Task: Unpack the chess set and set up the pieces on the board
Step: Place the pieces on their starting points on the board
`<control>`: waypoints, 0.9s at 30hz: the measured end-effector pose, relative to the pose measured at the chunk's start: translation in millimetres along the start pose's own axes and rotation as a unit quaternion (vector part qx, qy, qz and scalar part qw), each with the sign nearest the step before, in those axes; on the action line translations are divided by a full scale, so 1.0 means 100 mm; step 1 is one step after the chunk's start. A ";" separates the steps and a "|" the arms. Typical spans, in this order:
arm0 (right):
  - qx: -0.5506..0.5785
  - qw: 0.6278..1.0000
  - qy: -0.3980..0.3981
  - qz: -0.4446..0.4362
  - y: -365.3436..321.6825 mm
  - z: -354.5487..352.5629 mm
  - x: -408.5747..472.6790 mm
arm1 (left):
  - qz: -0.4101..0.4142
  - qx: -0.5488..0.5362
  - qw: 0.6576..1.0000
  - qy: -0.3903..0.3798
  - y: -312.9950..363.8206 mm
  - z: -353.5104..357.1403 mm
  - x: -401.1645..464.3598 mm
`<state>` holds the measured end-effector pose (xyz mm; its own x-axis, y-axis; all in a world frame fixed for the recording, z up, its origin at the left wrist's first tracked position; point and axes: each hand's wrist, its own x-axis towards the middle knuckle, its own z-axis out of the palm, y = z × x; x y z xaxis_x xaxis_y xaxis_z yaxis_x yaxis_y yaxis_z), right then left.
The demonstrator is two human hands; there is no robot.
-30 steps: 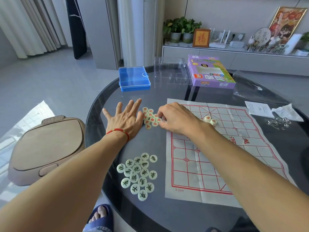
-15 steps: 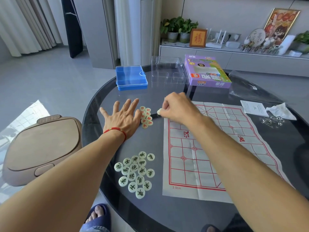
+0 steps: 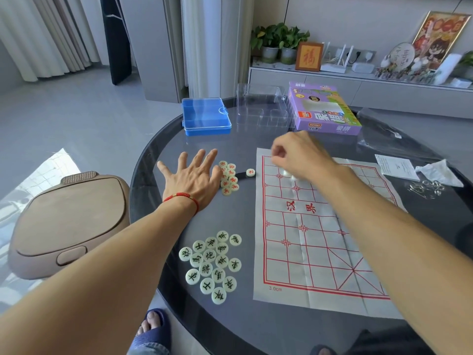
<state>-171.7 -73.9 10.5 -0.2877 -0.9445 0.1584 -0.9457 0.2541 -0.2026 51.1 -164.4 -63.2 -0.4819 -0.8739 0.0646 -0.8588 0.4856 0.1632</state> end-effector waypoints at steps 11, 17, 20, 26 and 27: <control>0.049 0.992 -0.096 -0.070 -0.55 0.35 0.23 | -0.001 -0.006 1.000 0.012 0.00 0.02 0.00; 0.015 0.992 -0.081 -0.100 -0.62 0.36 0.27 | 0.000 -0.007 1.000 0.015 0.00 0.02 0.01; 0.013 0.992 -0.063 -0.105 -0.62 0.34 0.25 | -0.001 -0.009 1.000 0.015 -0.01 0.02 0.01; 0.037 0.998 -0.041 -0.005 -0.04 0.02 0.07 | 0.000 -0.012 1.000 0.016 -0.01 0.04 0.02; 0.031 0.998 -0.042 0.020 0.12 -0.03 0.02 | 0.000 -0.013 1.000 0.017 -0.01 0.04 0.02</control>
<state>-184.3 -71.8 10.9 -0.3082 -0.9489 0.0673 -0.9220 0.2805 -0.2669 50.6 -166.4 -66.8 -0.4750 -0.8744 0.0985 -0.8540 0.4851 0.1879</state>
